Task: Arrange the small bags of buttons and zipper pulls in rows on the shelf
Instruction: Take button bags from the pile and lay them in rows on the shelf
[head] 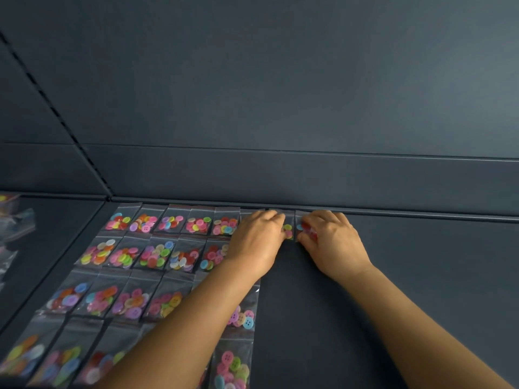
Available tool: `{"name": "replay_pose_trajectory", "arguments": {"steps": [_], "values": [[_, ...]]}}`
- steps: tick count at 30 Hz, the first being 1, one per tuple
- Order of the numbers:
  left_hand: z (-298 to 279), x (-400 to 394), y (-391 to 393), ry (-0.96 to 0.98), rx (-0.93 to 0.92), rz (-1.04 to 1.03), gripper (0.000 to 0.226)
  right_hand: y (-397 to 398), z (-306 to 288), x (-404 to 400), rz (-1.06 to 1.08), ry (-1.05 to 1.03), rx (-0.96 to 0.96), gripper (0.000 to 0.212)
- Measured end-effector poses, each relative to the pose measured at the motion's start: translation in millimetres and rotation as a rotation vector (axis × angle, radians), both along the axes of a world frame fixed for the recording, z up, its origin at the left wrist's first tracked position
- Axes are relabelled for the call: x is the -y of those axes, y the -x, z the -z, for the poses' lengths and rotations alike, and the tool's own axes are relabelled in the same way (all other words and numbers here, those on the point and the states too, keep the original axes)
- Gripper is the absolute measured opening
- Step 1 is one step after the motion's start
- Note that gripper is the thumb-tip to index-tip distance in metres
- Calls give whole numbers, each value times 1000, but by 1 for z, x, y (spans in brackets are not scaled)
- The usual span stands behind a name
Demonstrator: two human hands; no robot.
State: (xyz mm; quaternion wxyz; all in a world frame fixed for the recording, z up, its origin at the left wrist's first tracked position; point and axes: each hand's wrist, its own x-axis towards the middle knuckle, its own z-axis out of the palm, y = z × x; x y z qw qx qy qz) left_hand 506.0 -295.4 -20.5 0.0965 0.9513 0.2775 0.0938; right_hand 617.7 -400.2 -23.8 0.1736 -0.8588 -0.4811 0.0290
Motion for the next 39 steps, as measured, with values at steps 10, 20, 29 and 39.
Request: {"name": "replay_pose_trajectory", "arguments": {"steps": [10,20,29,39], "values": [[-17,24,77,-73,36,-185,56,49,-18,9,-199,77,95,62],[-8,26,222,-35,26,-389,59,176,-27,-15,-415,83,50,66],[-11,-4,385,-28,70,-483,58,339,-24,-65,-538,41,-10,65],[-17,-42,518,-57,134,-587,58,474,-25,-118,-618,9,-26,63]]}}
